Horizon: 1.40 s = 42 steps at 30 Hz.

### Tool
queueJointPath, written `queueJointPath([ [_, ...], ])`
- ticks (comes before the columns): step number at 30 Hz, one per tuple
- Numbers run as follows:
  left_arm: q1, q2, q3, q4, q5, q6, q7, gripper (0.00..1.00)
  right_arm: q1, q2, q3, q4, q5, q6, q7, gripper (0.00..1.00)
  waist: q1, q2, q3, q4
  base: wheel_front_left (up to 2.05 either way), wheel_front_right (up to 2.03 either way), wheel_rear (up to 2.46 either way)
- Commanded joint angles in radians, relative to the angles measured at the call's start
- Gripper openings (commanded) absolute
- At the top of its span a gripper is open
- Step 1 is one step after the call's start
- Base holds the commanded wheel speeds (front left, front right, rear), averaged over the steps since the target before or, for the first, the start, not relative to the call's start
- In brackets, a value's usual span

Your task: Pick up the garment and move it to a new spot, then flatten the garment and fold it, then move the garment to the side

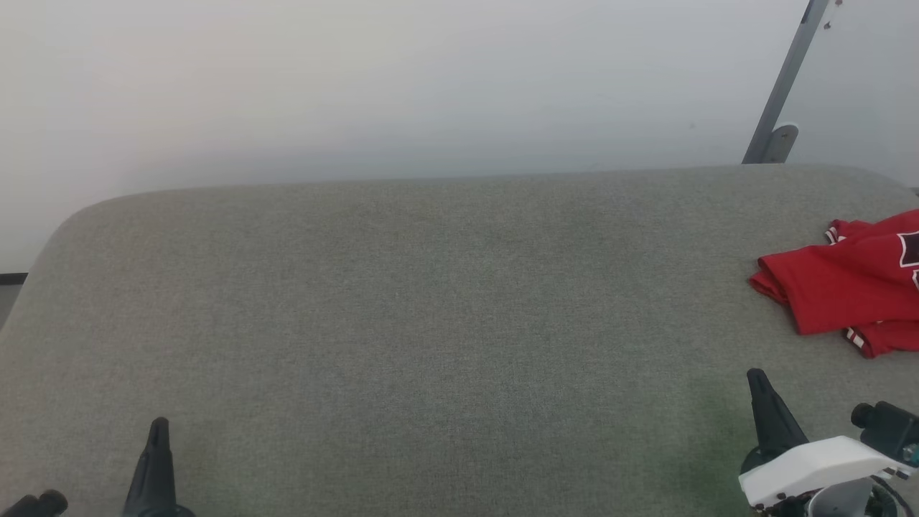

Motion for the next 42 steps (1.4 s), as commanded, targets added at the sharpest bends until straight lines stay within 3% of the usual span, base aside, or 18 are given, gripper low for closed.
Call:
queueJointPath([
  [1, -0.029, 0.006, 0.001, -0.008, -0.034, -0.001, 0.009, 0.0, -0.025, -0.001, -0.008, -0.021, 0.035, 0.0, 0.008, 0.0, 0.0, -0.0001, 0.0, 0.001, 0.0, 0.0, 0.0],
  [42, -0.151, -0.057, -0.032, 0.046, -0.429, -0.003, 0.143, 0.0, -0.051, 0.058, -0.062, -0.072, 0.479, -0.001, 0.141, 0.0, 0.0, -0.0001, 0.012, 0.017, 0.0, 0.0, 0.0],
])
